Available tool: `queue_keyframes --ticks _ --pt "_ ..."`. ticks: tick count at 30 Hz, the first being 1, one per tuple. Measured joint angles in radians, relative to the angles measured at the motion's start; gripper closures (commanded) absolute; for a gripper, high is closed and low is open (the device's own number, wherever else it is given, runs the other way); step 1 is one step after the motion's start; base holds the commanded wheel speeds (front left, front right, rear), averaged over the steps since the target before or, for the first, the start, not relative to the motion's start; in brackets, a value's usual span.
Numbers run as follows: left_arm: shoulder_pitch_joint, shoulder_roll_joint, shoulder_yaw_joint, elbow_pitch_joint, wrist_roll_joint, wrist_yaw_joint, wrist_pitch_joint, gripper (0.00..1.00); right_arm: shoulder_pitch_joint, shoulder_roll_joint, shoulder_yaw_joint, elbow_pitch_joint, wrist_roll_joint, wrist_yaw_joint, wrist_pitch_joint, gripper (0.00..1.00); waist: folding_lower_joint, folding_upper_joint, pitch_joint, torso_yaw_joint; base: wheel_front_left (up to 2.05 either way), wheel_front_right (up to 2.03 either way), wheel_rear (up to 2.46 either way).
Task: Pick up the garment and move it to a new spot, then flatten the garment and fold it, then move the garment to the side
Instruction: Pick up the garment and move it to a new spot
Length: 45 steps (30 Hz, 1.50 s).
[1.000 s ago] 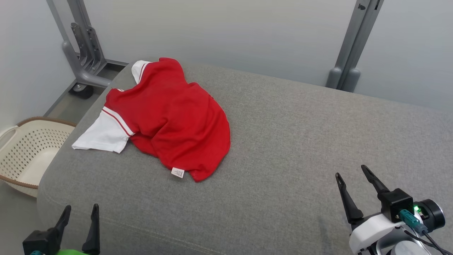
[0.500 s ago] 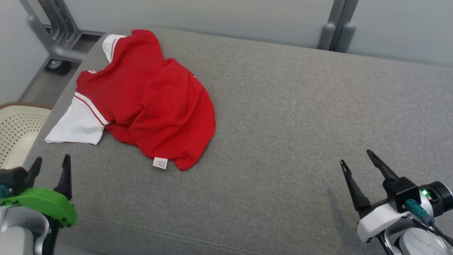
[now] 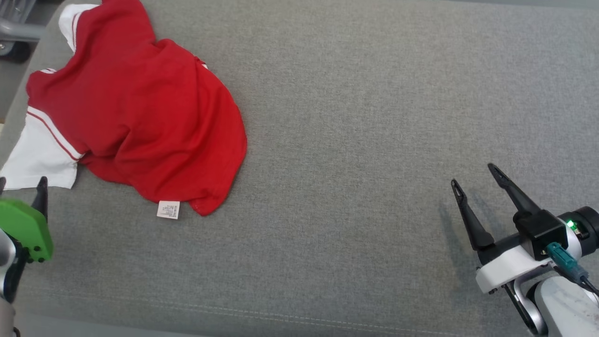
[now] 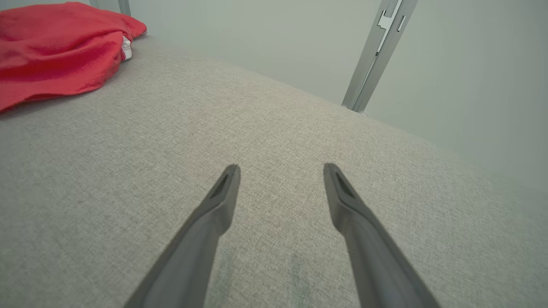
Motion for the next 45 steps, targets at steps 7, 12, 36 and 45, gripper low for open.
queue_keyframes --ticks 7,12,36,45 --pt "-0.101 0.043 0.018 0.052 -0.016 0.000 0.048 0.00 -0.048 -0.015 -0.018 -0.045 -0.003 0.000 0.003 0.00 0.0000 0.0000 0.094 -0.049 0.00 0.00 0.00" --pt "-0.164 0.049 0.025 0.095 -0.036 -0.001 0.083 0.00 -0.088 -0.023 -0.041 -0.082 -0.004 -0.003 0.003 0.00 0.0000 0.0000 0.163 -0.078 0.00 0.00 0.00" --pt "-0.422 0.022 0.106 0.259 -0.144 0.022 0.199 1.00 -0.171 -0.011 -0.112 -0.079 0.000 -0.058 -0.001 0.00 0.0000 0.0000 0.349 -0.097 0.00 0.00 0.00" --pt "-0.419 -0.008 0.068 0.249 -0.139 0.009 0.127 1.00 -0.169 0.029 -0.099 -0.016 0.018 -0.058 -0.003 0.00 0.0000 0.0000 0.280 -0.070 0.00 0.00 0.00"
